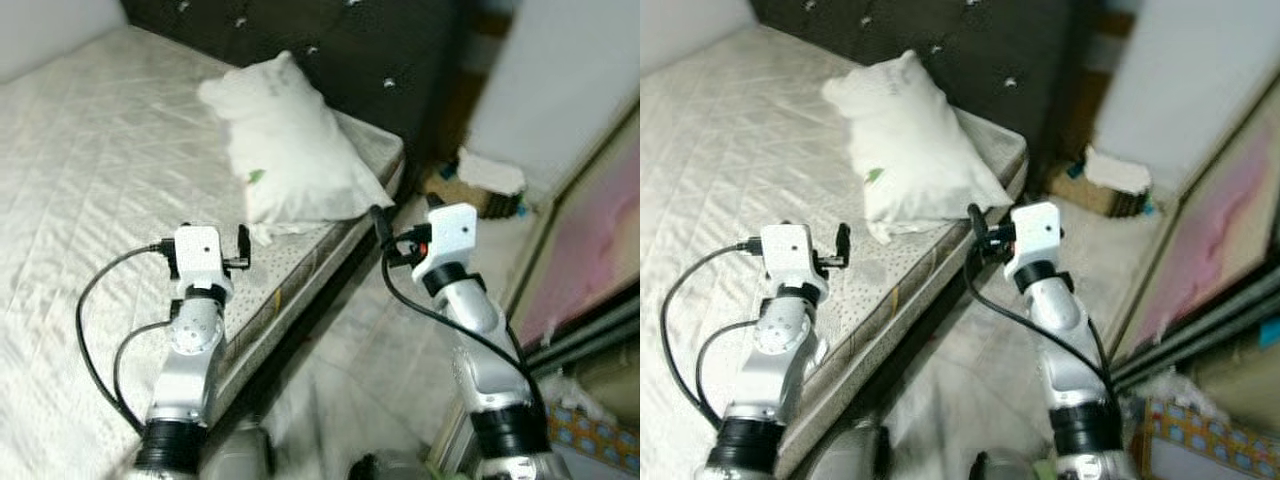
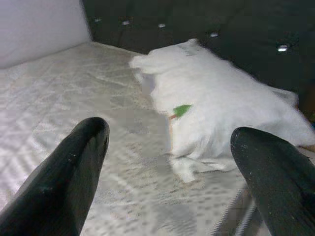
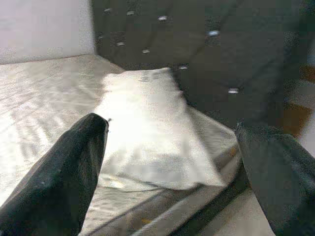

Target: Clean up the room

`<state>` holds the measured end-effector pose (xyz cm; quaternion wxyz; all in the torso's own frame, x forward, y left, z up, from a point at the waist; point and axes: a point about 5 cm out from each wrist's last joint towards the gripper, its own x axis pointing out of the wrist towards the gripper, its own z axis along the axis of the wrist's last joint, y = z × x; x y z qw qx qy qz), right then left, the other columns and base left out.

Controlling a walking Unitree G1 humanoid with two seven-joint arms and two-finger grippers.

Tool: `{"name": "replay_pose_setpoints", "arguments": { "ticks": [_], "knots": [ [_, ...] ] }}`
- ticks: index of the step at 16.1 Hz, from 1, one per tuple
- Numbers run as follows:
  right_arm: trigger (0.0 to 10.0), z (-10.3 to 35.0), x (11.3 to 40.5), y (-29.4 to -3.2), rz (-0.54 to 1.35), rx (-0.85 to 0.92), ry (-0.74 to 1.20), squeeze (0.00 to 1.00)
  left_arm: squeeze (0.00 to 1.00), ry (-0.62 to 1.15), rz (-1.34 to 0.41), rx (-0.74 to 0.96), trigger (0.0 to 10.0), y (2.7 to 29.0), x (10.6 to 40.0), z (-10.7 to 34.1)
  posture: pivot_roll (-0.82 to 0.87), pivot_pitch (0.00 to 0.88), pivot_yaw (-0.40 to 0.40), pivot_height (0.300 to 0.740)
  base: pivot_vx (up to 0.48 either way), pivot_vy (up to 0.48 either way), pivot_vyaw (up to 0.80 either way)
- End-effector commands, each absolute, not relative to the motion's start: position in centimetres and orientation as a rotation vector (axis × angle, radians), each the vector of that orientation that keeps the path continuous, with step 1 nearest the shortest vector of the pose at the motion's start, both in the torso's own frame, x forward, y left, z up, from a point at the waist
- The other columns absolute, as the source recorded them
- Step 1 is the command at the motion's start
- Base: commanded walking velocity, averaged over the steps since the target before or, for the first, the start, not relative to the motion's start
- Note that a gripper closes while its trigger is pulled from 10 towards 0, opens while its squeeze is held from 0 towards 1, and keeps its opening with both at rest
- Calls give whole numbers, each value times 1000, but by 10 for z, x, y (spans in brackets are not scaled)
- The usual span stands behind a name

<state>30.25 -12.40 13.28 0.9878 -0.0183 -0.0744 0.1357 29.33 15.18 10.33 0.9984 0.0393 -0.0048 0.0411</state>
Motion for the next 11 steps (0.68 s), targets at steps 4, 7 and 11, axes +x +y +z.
{"name": "replay_pose_setpoints", "arguments": {
  "ticks": [4, 7, 11],
  "knots": [
    [10000, 132, 299, -122, 268, -12, -151, 0, 0, -2, 66, 127, 10000, 149, 290, 99, -16, 143, 7, 740, 0, 0, 788],
    [10000, 131, 297, -116, 293, 8, -143, 0, 0, -28, 65, 103, 10000, 151, 290, 103, -8, 152, -8, 740, 0, 0, 783],
    [10000, 133, 300, -112, 313, 15, -146, 0, 0, -56, 69, 100, 10000, 148, 293, 107, -9, 165, -15, 740, 0, 0, 781]
  ]
}}
